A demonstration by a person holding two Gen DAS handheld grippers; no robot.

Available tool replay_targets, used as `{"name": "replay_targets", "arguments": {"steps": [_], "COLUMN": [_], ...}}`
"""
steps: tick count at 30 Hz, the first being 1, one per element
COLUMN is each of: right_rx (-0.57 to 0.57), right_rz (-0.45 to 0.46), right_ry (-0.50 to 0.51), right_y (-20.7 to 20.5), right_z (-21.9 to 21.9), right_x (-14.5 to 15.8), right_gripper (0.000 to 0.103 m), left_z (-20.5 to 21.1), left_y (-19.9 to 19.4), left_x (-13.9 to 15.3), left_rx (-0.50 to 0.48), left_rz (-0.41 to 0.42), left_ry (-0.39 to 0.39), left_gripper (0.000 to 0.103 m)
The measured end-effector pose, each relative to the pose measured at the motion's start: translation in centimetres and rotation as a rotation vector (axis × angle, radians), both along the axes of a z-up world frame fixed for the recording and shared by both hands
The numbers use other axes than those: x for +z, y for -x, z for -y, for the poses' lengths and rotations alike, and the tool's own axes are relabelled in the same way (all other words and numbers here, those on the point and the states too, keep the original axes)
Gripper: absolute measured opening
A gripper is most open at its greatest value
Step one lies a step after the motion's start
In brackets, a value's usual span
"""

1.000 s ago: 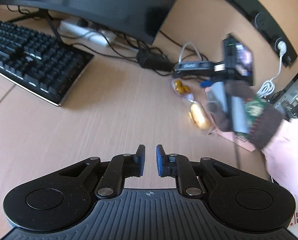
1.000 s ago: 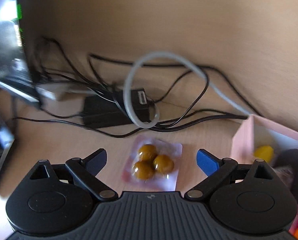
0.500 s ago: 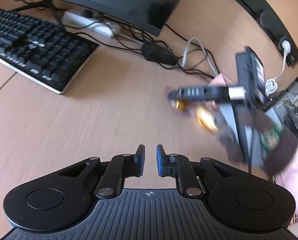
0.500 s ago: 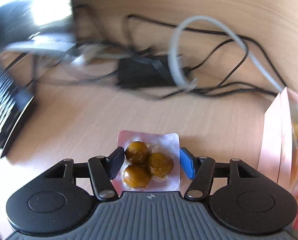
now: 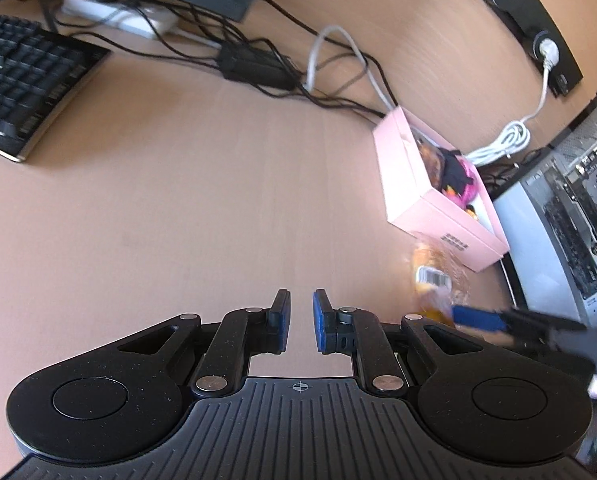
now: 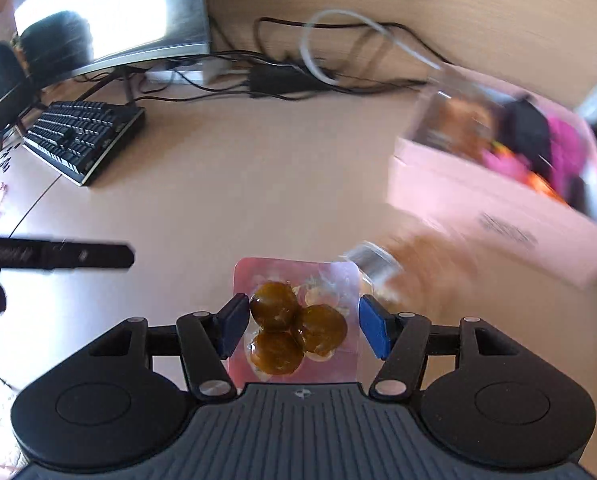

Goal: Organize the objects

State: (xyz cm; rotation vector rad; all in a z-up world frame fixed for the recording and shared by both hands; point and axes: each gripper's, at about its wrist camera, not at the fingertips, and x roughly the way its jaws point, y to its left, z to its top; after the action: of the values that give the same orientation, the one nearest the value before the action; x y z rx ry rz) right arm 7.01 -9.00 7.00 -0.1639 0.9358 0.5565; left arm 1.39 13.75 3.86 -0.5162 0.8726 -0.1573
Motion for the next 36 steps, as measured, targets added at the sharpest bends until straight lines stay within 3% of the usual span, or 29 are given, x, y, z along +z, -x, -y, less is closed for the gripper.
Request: {"name": "replay_targets", "arguments": {"steps": [5,7,11,12,14,19,24,27,30,33,36], "right_rx": [-0.004,0.008,-0.035,-0.065,-0.129,-0.222,-0.243,-0.258,-0.290,-0.310,-0.289], "right_rz": [0.123,0.134,0.201,0.191,0.153,0.115,0.118,0.111,0.096,0.028,-0.027], "right_ry": [0.049,0.030,0.148,0.158,0.128,0.010,-0.021,-0.070,-0.125,-0.196,-0.238], "right_y": [3.5,4.6,5.8,5.7,5.0,3.5,2.8,2.0,0.4,-2.0,-4.3], "right_z": [3.5,4.5,5.5,6.1,7.8,10.6,11.2,11.7,12.1,12.3,11.4], "right_x": [0.9,1.5,1.1,0.9,0.9,2.0,1.5,1.3,1.2,0.8,-0.1], "right_gripper": [0.060,0.061,0.061,0.068,0.082,0.086,0.086,0.084,0.070,0.066,0.066], "left_z": [2.3,3.4,5.3,5.8,6.6,9.3,10.9,12.0,13.4,14.5,14.0], "left_y": [-1.0,-1.3,-1.7,-1.8,-2.0,-4.6,-7.1,-7.0,-5.8,-4.6,-3.6], "left_x": [-0.7,-0.9,-0.8,-0.6,-0.1,1.3,1.5,2.0,2.6,2.7,3.0], "left_rx": [-0.014,-0.048,-0.101,-0.119,-0.142,-0.166,-0.136,-0.160,-0.219,-0.258,-0.236], "left_rz": [-0.031,-0.032,-0.038,-0.029,-0.015,0.037,0.043,0.081,0.127,0.118,0.102], "left_ry": [0.019,0.017,0.014,0.011,0.001,-0.009,0.068,-0.052,-0.246,-0.424,-0.494], "left_gripper": [0.014,0.014,0.014,0.014,0.014,0.014,0.015,0.015,0.015,0.015,0.015]}}
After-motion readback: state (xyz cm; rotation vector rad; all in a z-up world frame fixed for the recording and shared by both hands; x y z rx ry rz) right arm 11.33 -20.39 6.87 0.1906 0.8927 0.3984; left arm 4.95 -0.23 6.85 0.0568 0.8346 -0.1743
